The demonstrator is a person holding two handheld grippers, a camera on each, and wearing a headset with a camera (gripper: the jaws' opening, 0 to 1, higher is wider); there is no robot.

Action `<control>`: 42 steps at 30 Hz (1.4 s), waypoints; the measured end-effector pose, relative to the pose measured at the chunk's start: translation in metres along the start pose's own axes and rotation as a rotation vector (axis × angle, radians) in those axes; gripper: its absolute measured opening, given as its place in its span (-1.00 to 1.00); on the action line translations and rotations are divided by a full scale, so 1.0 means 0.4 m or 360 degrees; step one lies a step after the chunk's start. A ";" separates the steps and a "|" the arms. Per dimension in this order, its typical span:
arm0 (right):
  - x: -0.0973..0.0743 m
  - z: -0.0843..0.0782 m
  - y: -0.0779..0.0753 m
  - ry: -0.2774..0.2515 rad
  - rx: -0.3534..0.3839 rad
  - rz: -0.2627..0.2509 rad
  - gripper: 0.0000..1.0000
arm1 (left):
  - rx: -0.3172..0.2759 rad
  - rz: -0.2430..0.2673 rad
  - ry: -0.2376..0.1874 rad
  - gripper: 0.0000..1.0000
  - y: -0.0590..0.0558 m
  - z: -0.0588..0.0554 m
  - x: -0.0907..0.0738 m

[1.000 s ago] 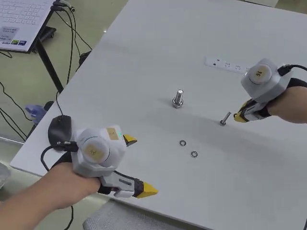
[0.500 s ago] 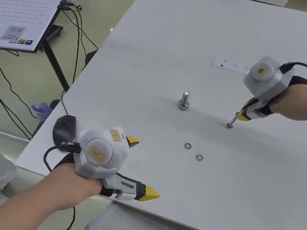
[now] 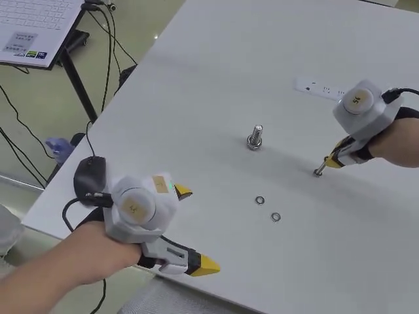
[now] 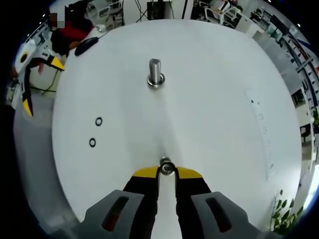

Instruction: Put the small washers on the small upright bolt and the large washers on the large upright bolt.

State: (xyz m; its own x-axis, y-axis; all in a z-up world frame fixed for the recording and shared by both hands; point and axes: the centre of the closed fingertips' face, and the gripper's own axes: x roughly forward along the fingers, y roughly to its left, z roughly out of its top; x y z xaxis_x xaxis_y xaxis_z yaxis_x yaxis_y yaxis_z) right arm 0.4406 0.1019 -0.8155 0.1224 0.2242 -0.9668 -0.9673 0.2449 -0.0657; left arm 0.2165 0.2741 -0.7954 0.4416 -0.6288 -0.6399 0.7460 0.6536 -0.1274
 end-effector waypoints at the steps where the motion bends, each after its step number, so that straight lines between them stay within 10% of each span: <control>1: 0.002 -0.001 0.000 0.0003 -0.0001 0.0001 -0.75 | -0.0003 0.0000 0.0000 0.73 0.001 0.000 0.000; 42: 0.115 -0.035 0.001 0.0070 -0.0085 0.0045 -0.74 | -0.0064 0.0012 0.0039 0.61 0.001 -0.031 0.014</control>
State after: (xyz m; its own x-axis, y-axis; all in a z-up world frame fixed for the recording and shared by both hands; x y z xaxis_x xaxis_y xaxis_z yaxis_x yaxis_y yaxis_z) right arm 0.4427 0.0993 -0.8633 0.0862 0.1882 -0.9783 -0.9808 0.1882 -0.0502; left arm 0.2129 0.2762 -0.8084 0.4342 -0.6136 -0.6595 0.7220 0.6748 -0.1526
